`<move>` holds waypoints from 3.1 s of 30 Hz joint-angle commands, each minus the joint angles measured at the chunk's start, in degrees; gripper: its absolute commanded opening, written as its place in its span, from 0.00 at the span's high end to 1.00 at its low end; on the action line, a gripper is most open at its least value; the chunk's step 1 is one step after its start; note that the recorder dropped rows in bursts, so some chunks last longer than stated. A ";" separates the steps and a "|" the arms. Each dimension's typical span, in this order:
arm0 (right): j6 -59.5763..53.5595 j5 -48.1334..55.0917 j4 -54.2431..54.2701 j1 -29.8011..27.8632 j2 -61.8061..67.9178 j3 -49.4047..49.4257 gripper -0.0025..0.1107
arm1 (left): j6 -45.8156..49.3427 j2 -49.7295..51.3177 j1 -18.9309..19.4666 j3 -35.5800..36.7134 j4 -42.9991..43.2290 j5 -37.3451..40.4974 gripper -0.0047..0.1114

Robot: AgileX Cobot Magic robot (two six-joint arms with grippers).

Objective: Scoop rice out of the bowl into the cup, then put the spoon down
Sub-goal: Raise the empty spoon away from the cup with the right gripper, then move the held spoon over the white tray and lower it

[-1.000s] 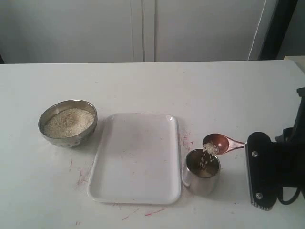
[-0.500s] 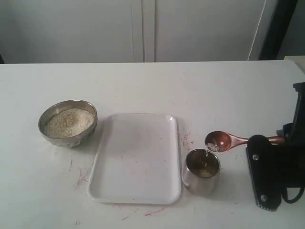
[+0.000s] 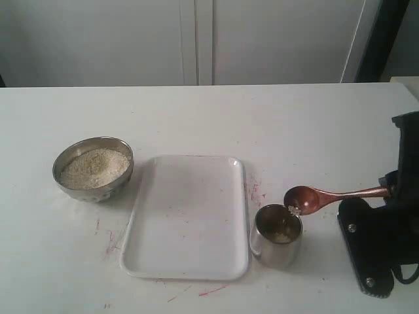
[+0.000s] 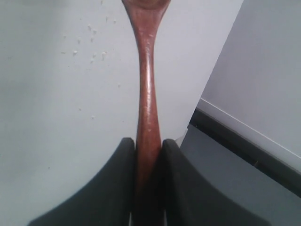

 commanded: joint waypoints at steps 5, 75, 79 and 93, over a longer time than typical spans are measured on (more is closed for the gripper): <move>-1.02 -1.90 -4.75 -0.39 -0.02 0.25 0.98 | -0.03 0.04 -0.38 -0.37 -0.55 -0.19 0.84; 118.90 -3.98 5.34 16.12 49.84 -34.82 0.98 | -0.03 0.04 -0.38 -0.37 -0.55 -0.19 0.84; 122.65 -3.76 3.16 16.12 51.72 -34.82 0.98 | -0.03 0.04 -0.38 -0.37 -0.55 -0.19 0.84; 125.44 -2.30 0.77 16.12 55.61 -34.82 0.98 | -0.03 0.04 -0.38 -0.37 -0.55 -0.19 0.84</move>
